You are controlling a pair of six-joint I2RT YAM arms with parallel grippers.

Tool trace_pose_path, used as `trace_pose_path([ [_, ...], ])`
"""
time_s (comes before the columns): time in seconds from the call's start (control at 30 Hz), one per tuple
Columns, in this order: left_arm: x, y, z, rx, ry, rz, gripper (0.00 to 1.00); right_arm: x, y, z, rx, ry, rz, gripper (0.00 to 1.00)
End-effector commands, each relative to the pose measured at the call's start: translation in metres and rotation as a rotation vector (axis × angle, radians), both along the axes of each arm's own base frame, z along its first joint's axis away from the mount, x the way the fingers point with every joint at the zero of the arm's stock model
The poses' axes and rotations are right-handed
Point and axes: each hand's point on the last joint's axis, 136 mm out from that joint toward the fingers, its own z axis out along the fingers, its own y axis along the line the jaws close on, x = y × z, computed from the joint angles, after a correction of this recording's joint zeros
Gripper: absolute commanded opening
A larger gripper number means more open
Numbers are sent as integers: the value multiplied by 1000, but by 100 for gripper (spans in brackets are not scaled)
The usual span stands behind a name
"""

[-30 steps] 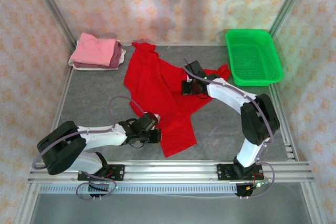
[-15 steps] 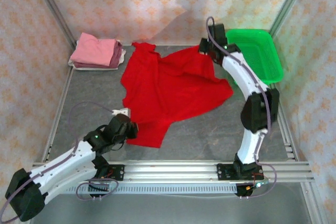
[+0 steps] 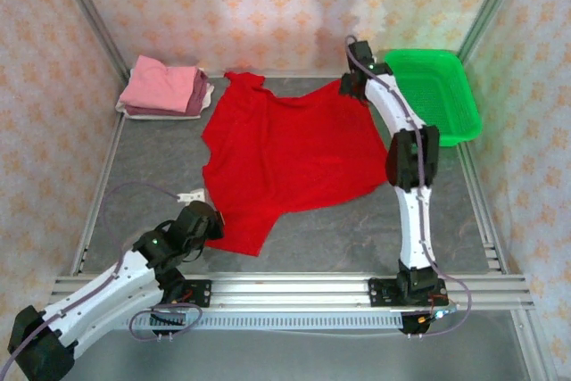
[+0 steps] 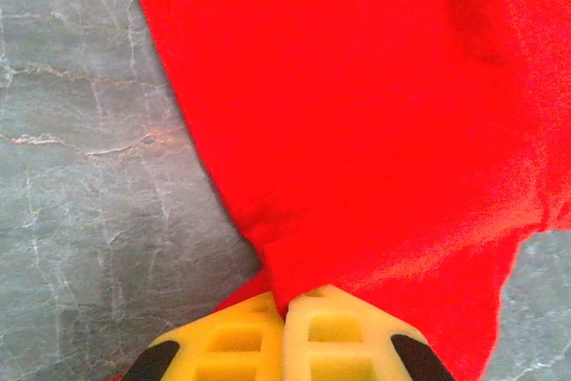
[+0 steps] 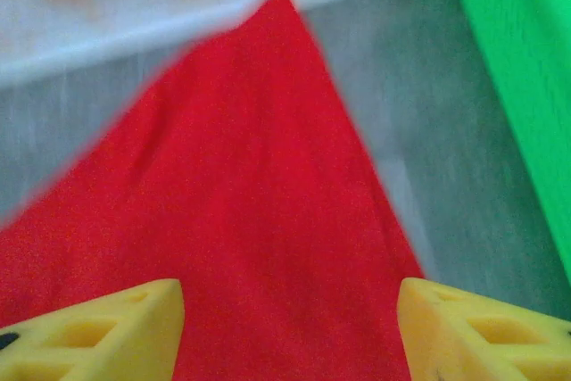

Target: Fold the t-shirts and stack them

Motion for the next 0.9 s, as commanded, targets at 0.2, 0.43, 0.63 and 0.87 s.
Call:
trace_pose_path([
  [0.2, 3, 25, -13, 76, 60, 109, 0, -164, -18, 37, 153, -193, -42, 73],
  [0.43, 9, 46, -18, 34, 92, 193, 0, -195, -32, -29, 279, -10, -94, 70],
  [0.63, 15, 54, -13, 55, 126, 218, 0, -205, -32, -64, 285, 125, -158, 68],
  [0.87, 17, 54, -8, 54, 147, 223, 0, -245, -62, -79, 290, 173, -240, 72],
])
